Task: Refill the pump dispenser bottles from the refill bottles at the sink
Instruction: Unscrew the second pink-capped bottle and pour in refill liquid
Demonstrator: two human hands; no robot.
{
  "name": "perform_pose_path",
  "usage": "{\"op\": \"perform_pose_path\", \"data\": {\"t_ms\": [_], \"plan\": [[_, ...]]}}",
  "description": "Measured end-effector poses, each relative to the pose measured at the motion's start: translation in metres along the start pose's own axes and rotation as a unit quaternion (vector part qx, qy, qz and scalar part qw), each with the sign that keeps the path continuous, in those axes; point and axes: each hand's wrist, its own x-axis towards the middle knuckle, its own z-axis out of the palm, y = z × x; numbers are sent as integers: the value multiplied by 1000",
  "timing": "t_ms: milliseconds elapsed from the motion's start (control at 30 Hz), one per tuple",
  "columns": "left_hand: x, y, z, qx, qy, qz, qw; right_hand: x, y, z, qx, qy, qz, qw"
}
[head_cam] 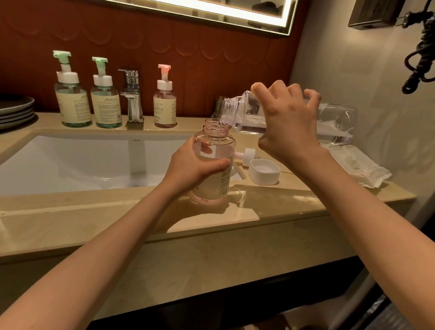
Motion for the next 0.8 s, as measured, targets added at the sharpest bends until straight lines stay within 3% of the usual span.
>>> {"op": "perform_pose_path", "data": {"t_ms": [800], "plan": [[1,-1,1,-1,1,-6,1000,0,-1,-2,2,2,0,1000]]}}
